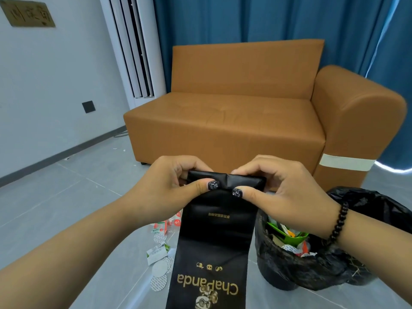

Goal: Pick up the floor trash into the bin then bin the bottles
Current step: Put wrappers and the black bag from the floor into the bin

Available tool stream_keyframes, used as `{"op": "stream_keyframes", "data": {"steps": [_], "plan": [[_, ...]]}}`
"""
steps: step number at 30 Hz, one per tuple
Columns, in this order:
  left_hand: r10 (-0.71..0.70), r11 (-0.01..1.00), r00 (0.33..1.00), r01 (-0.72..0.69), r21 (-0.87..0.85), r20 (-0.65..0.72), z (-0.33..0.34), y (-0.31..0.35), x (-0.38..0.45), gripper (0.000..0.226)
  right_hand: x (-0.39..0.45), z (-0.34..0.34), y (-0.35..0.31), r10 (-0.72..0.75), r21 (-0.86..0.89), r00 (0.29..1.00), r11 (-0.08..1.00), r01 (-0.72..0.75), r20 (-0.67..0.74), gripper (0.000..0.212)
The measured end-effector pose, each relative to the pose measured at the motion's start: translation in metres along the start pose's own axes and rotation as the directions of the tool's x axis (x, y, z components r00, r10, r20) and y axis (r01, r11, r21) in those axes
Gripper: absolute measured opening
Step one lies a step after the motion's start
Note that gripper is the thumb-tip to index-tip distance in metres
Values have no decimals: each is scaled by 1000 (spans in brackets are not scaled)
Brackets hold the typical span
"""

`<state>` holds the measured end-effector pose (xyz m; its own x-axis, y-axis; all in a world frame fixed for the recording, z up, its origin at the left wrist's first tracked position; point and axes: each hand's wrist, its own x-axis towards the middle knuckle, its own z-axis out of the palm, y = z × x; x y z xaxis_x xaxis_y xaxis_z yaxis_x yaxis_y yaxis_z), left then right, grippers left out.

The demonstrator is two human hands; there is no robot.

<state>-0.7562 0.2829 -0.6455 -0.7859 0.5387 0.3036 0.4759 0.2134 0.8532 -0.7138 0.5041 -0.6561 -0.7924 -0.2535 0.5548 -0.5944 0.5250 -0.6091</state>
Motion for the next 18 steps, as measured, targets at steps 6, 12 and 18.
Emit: {"op": "stream_keyframes", "data": {"steps": [6,12,18], "plan": [[-38,992,997,46,-118,74,2,0,0,14,-2,6,-6,-73,-18,991,997,71,-108,7],[-112,978,984,134,-161,139,8,6,-2,33,0,6,-10,-346,-284,936,906,313,-73,7],[-84,962,989,112,-247,121,8,11,-1,16,3,3,-14,-511,-530,858,741,412,-48,22]]}}
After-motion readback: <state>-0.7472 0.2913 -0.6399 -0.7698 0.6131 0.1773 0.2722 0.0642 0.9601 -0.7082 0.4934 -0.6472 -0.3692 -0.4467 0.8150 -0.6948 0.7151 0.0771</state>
